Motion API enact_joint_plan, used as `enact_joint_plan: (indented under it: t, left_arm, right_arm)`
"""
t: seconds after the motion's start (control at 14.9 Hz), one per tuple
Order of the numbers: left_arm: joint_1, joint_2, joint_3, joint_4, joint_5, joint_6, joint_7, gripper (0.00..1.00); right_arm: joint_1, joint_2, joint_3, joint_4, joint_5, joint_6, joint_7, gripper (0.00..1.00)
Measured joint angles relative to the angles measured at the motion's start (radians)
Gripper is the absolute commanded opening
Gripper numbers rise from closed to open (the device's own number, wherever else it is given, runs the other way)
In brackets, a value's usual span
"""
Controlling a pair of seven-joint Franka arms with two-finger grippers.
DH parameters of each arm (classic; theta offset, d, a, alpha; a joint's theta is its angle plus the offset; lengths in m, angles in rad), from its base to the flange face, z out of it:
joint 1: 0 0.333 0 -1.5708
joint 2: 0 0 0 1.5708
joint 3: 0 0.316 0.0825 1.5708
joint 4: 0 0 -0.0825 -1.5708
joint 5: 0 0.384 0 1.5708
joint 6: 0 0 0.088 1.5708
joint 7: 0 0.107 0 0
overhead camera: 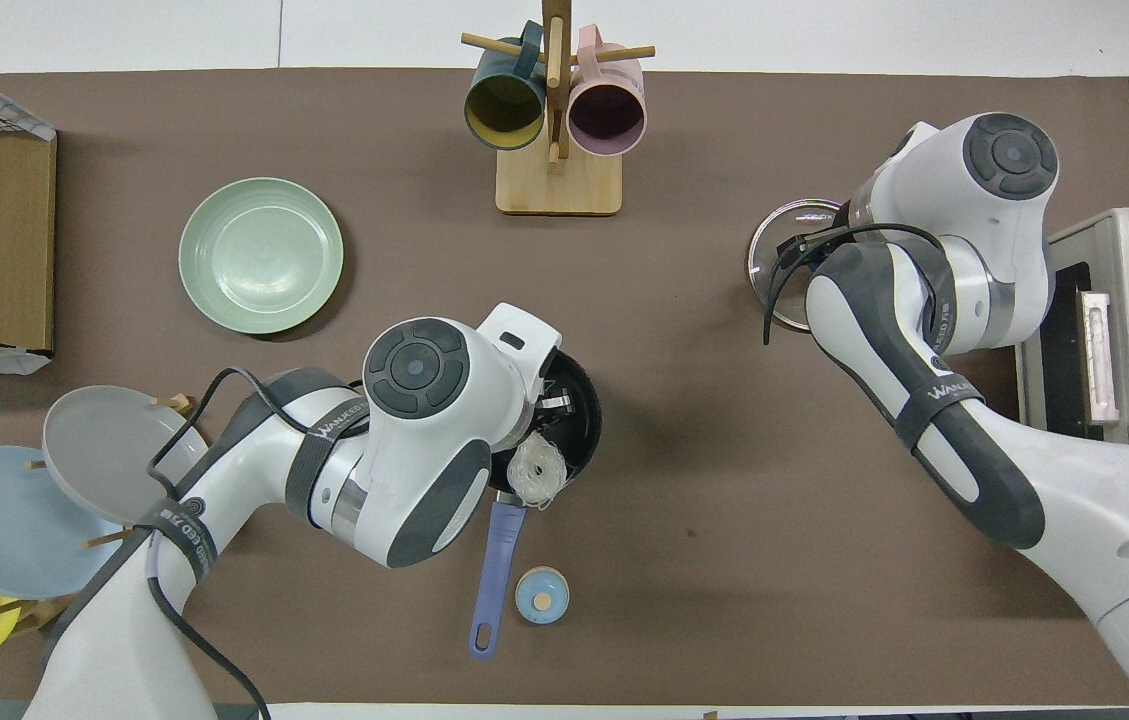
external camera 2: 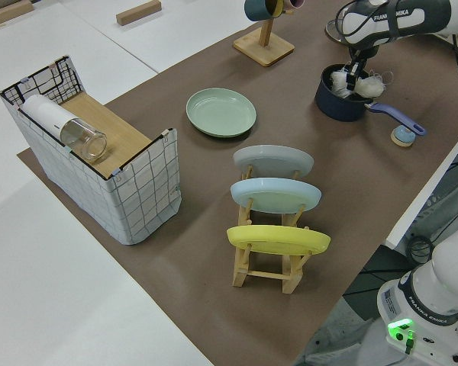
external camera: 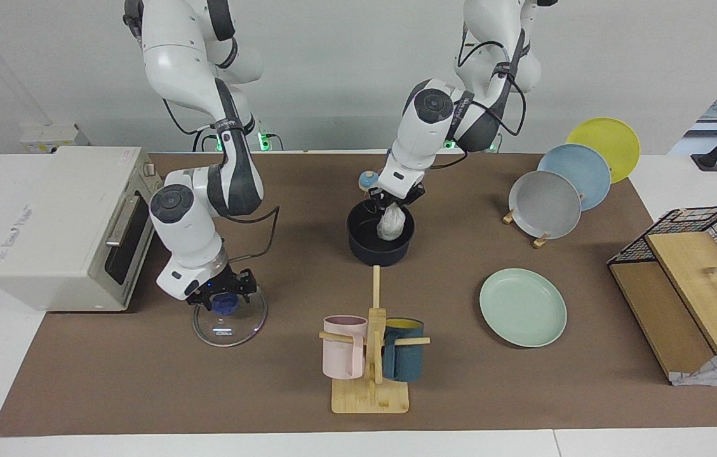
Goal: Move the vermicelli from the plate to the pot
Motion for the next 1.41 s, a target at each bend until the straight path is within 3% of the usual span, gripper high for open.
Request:
enact_joint_plan:
  t: [0.27,0.67,0.8,1.0,1.14,1.2,1.41]
  left_arm:
    - [-0.003,0.042,0.000,0.000,0.000,0.049,0.000,0.00]
    - [-0.003,0.044,0.003,0.002,0.000,0.061,0.000,0.00]
    - [-0.002,0.045,0.009,0.006,0.000,0.061,0.002,0.00]
    - [0.014,0.049,0.017,0.012,0.000,0.061,0.020,0.00]
    - [0.015,0.051,0.019,0.012,0.000,0.061,0.025,0.05]
    - [0.014,0.052,0.018,0.012,0.000,0.061,0.025,0.99]
    - [0.014,0.050,0.018,0.027,0.000,0.041,0.031,1.00]
  right_arm:
    - [-0.001,0.002,0.000,-0.003,0.000,0.000,-0.010,0.83]
    - [-0.003,0.002,-0.002,-0.007,0.000,0.000,-0.035,0.68]
    - [-0.003,0.002,-0.002,-0.007,0.000,0.000,-0.036,0.56]
    - [-0.003,0.002,-0.002,-0.007,0.000,0.000,-0.036,0.54]
    - [-0.003,0.002,-0.002,-0.006,0.000,0.000,-0.036,0.43]
    - [-0.003,0.002,-0.001,-0.002,0.000,-0.005,-0.037,0.43]
    - [-0.001,0.001,0.000,0.030,0.000,-0.049,-0.037,0.17]
